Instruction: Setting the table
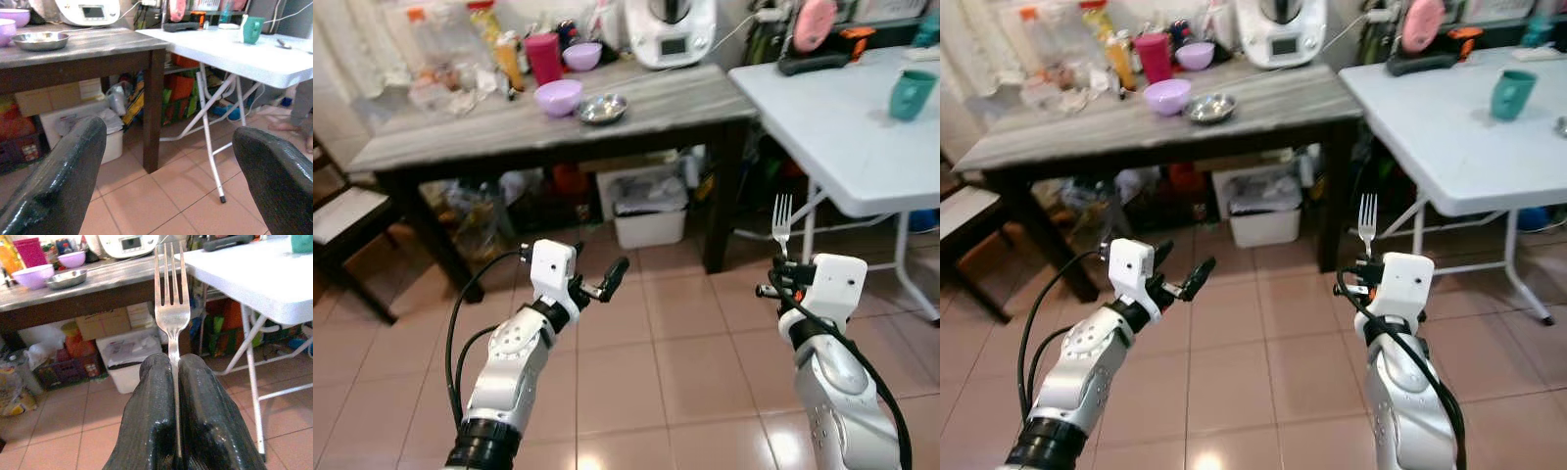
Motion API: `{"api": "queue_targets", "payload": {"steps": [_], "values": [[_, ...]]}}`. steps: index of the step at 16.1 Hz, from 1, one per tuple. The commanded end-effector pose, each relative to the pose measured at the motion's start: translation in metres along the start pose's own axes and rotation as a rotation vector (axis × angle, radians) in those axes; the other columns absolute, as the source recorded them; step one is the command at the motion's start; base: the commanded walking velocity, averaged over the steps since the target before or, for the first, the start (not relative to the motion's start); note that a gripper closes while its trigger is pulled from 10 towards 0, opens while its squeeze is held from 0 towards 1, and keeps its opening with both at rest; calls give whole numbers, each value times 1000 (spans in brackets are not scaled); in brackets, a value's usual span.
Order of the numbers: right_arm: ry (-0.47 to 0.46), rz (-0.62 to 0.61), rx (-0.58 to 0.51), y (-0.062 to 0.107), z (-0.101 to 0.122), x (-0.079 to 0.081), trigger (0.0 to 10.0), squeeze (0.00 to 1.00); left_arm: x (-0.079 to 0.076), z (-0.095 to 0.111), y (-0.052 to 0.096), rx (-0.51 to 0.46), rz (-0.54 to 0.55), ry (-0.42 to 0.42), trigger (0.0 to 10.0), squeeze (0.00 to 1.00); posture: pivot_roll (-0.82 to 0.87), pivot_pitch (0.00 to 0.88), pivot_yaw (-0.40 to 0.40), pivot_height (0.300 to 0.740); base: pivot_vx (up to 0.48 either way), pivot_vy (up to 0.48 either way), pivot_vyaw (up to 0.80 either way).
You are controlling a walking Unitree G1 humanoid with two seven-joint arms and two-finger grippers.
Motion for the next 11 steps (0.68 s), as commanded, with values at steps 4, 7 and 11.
{"api": "queue_targets", "payload": {"steps": [4,7,11], "values": [[-9,29,-18,-3,3,8,10000,0,5,4,2,-4,-3,-6,10000,0,-331,0,117,740,427,0,497],[-12,30,-17,-3,2,9,10000,0,4,4,2,-1,-7,-5,10000,0,-332,0,122,740,442,0,483],[-15,22,-16,-2,2,7,10000,0,2,3,1,3,-19,-6,10000,0,-338,0,124,740,444,0,314]]}}
Point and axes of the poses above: a point about 5 cm out from each wrist's last joint towards the gripper, its own y axis pointing back from the gripper into the wrist, its own z axis along the axis of the wrist's last joint, x = y × z, the point moved 1 cm from there along -y, pointing out of the wrist towards the gripper, and after that the axes turned 9 degrees about -y, right-handed, at the moved point
